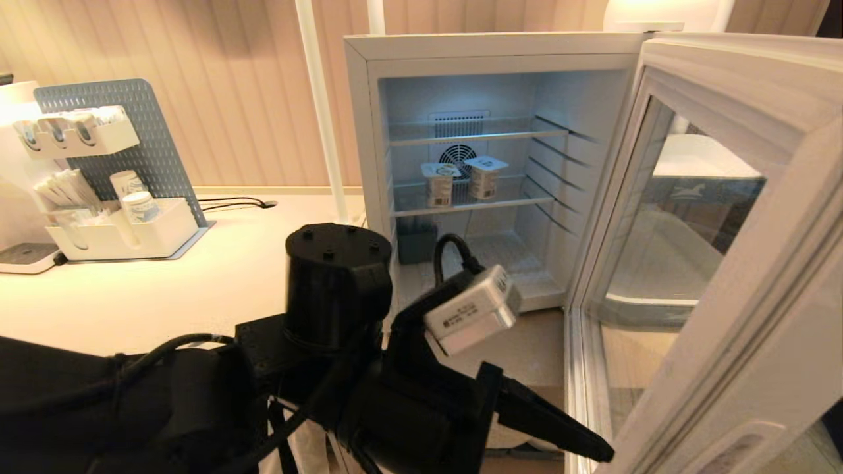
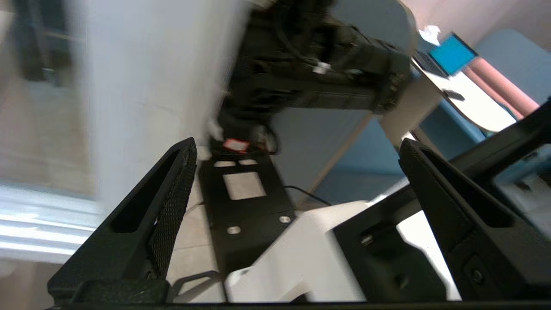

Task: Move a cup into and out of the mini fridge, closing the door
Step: Open the freezer door

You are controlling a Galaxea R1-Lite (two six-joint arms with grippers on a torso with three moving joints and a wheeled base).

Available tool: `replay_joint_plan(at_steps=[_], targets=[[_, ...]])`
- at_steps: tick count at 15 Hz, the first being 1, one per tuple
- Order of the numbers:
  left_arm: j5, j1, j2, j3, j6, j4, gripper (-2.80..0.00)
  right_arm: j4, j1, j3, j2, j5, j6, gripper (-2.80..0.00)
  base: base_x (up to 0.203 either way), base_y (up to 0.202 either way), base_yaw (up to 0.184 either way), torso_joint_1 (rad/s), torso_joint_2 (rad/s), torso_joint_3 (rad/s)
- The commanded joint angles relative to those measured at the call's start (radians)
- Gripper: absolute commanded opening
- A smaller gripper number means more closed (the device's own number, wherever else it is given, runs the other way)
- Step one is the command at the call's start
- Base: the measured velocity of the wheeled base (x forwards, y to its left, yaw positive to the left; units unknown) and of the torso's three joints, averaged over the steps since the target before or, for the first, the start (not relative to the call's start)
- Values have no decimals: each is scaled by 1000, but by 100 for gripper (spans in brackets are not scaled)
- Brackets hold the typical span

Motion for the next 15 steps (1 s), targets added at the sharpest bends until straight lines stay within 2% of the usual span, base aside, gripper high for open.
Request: replay_joint_plan(at_steps=[1,5,7,11,15], targets=[[2,-22,-11,8,-1,-5,0,1,1,0,0,0,-1,-280,0,0,0,0,0,0],[2,-67,-25,-2,-1,-4,0,4,1,-2,0,0,-1,-280,0,0,0,0,0,0],[5,-149,-20,-1,0,-4,0,4,-1,-2,1,0,-1,-280,0,0,0,0,0,0],[114,-268,-14,14,2,-8,0,4,1,-2,0,0,-1,-280,0,0,0,0,0,0],[135,-329,-11,11,2,-15,0,6,1,-2,0,0,-1,-280,0,0,0,0,0,0]])
